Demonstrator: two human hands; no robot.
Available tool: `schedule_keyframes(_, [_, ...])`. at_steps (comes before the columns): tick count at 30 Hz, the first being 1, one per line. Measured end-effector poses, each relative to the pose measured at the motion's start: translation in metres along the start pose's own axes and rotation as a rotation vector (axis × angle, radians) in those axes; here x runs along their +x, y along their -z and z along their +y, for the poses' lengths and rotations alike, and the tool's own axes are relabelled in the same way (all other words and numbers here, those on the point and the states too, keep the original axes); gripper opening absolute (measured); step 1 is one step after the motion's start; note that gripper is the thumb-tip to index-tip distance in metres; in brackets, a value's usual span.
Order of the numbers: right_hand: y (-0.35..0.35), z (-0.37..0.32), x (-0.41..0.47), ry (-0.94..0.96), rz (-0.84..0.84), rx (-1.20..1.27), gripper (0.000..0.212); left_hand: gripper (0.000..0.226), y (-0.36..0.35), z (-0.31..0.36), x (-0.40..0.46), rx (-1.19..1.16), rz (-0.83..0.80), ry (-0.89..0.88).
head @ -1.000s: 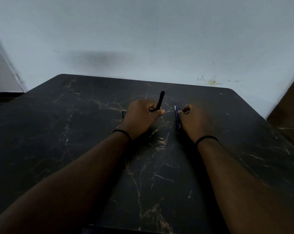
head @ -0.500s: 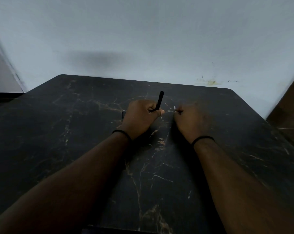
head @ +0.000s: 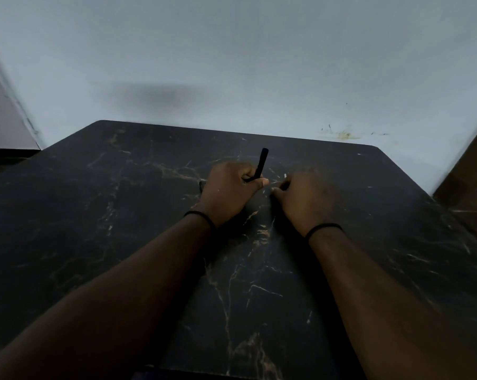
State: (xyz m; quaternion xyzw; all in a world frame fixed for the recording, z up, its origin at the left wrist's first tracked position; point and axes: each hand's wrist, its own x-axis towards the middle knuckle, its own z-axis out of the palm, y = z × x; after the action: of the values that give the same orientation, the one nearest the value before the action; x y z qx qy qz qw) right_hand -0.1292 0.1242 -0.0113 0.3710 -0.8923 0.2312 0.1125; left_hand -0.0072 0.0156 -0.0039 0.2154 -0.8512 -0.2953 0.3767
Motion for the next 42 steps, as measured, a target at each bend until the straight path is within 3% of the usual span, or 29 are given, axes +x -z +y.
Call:
schedule_keyframes(8, [0.006, 0.006, 0.0, 0.0, 0.078, 0.011, 0.028, 0.012, 0.0, 0.0, -0.001, -0.008, 0.007, 0.013])
schedule_keyframes(16, [0.009, 0.001, -0.005, 0.023, 0.025, -0.087, 0.035, 0.014, 0.0, 0.0, 0.0, 0.015, -0.004, 0.015])
schedule_keyframes(22, [0.008, -0.01, -0.006, 0.096, 0.033, 0.079, 0.033, 0.016, 0.001, -0.001, 0.001, 0.018, -0.007, 0.009])
schedule_keyframes(28, [0.007, -0.011, -0.009, 0.025, -0.002, -0.029, 0.035, 0.016, 0.0, 0.0, 0.001, 0.015, -0.01, 0.017])
schedule_keyframes(34, [0.009, -0.024, -0.018, 0.078, 0.017, -0.119, 0.033, 0.014, 0.0, -0.001, 0.001, 0.009, 0.006, 0.0])
schedule_keyframes(38, [0.012, -0.031, -0.025, 0.128, -0.059, -0.139, 0.033, 0.015, 0.0, -0.003, 0.003, 0.002, 0.015, -0.006])
schedule_keyframes(42, [0.014, -0.034, -0.024, 0.079, -0.089, -0.024, 0.038, 0.013, 0.001, -0.002, 0.003, -0.003, 0.071, -0.011])
